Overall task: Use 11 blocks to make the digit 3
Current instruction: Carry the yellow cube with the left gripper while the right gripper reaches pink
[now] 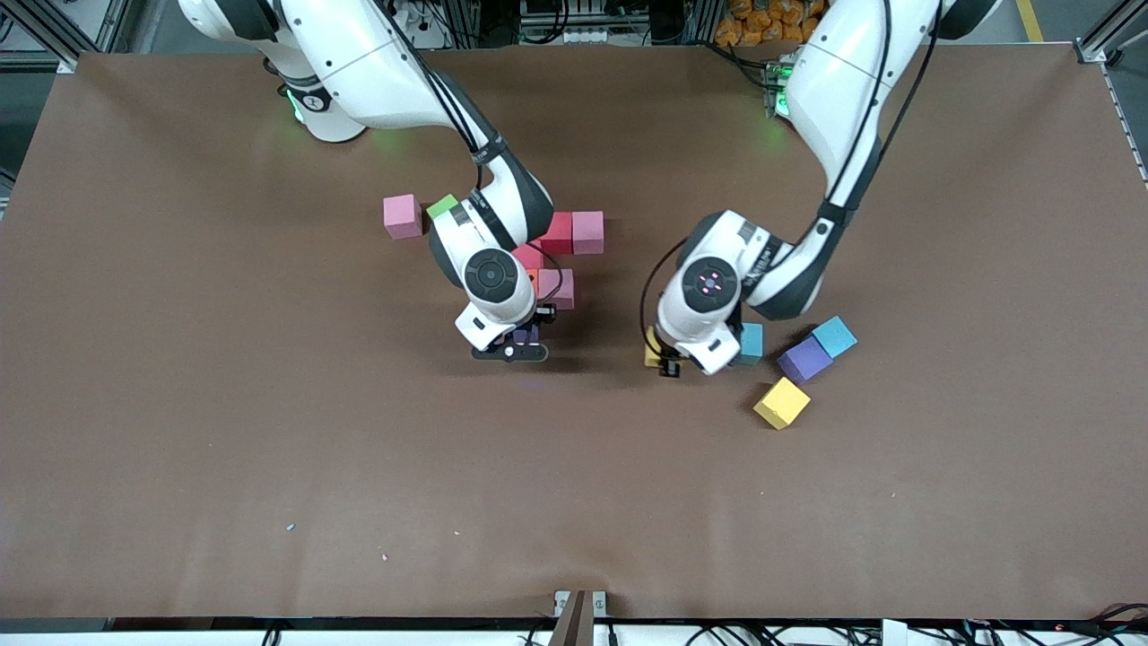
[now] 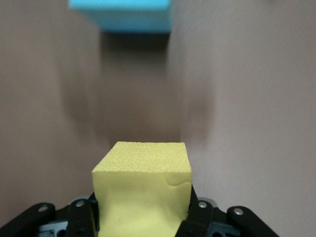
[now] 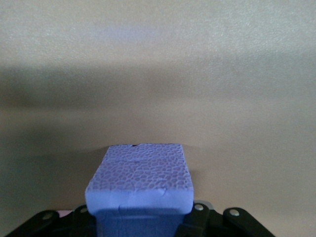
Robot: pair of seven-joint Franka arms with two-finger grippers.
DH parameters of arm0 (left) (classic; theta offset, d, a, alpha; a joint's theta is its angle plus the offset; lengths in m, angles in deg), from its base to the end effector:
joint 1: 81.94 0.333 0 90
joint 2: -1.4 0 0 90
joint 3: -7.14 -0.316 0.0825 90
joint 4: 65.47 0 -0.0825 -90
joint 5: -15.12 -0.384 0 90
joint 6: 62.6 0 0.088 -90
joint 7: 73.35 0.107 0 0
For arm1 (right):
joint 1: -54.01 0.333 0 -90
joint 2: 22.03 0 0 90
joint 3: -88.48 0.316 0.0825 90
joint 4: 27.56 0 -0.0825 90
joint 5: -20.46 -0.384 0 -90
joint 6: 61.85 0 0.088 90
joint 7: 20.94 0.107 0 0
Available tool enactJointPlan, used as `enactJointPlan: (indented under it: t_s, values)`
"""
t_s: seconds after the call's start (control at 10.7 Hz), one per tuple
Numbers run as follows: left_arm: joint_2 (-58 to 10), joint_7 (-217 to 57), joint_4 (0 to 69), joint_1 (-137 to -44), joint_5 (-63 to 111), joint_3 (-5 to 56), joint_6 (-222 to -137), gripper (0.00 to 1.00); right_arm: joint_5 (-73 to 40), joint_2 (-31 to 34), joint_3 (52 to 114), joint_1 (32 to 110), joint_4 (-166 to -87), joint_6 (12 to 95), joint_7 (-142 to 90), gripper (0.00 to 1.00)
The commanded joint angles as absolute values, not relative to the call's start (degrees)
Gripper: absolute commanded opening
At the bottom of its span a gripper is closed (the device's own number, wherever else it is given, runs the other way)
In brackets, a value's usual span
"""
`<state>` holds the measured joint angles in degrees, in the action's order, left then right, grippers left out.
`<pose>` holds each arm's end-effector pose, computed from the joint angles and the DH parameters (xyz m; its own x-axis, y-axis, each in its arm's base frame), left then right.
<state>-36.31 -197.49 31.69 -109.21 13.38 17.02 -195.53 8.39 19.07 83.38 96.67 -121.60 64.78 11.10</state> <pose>0.5446 -0.3974 0.2156 0.0375 0.9978 -0.0552 0.9969 -0.0411 -0.0671 0.5241 0.4195 0.1857 0.9846 -0.0239 -0.1732 -0.0240 -0.9997 0.0018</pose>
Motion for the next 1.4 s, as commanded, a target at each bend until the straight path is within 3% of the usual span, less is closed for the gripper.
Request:
enactJointPlan:
  t_s: [0.0, 0.28, 0.56, 0.75, 1.31]
  values:
    - [-34.90, -205.16, 32.35, -112.42, 12.49, 17.34, -195.05, 0.00, 8.77, 17.79, 83.11, 97.43, -122.66, 64.27, 12.19, 1.00]
    - [-35.16, -210.36, 33.05, -117.17, 12.13, 17.16, -194.96, 0.00, 8.68, 13.32, 82.94, 95.33, -122.31, 61.47, 12.28, 1.00]
    - [-34.02, -212.38, 34.90, -118.32, 12.13, 17.16, -194.96, 0.00, 8.51, 7.78, 83.03, 87.44, -124.14, 55.33, 8.09, 1.00]
    - [-34.28, -212.65, 34.73, -118.85, 12.13, 17.25, -195.31, 0.00, 8.51, 2.52, 82.94, 83.03, -132.19, 55.04, -1.39, 1.00]
    - [-35.07, -213.80, 34.64, -120.34, 12.13, 17.25, -198.47, 0.00, 10.96, -10.42, 82.94, 83.72, -157.16, 55.39, -7.73, 1.00]
